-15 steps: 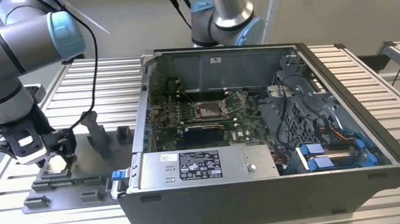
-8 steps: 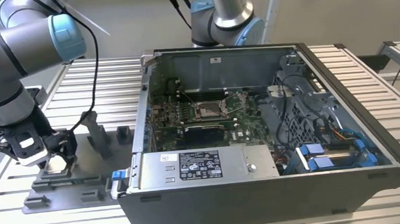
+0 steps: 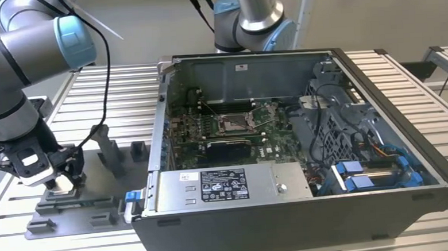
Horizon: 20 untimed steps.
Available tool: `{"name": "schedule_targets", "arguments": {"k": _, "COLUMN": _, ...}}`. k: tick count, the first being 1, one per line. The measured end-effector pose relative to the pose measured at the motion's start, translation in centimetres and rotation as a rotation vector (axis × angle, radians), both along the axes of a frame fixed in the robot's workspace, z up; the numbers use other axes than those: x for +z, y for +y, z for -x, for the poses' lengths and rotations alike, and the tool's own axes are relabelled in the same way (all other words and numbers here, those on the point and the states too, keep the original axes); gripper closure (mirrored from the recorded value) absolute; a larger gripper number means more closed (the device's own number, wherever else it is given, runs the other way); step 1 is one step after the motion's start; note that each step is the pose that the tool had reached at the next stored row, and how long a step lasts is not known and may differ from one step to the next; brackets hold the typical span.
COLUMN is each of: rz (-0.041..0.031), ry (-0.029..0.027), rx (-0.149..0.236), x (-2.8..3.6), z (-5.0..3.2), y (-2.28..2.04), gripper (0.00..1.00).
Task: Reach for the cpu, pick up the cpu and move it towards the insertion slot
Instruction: 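Pick up the cpu and move it towards the insertion slot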
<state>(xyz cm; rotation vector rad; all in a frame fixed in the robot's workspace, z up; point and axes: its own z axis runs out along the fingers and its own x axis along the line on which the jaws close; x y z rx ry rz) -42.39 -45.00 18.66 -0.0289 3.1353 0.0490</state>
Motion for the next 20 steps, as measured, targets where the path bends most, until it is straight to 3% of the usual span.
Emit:
{"name": "schedule_targets", "arguments": {"k": 5, "rz": -0.0002, "ry": -0.0008, "rx": 0.000, "x": 0.04, "z": 0.00, "y": 0.00, "gripper": 1.00}}
{"name": "schedule_targets", "arguments": {"k": 7, "rz": -0.0002, "ry": -0.0006, "rx": 0.000, "x": 0.36, "z": 0.01, "y": 0.00, "gripper": 1.00}}
{"name": "schedule_targets", "arguments": {"k": 20, "rz": 0.0000, "ry": -0.0004, "rx": 0.000, "x": 4.35, "z": 0.00, "y": 0.00, "gripper": 1.00}}
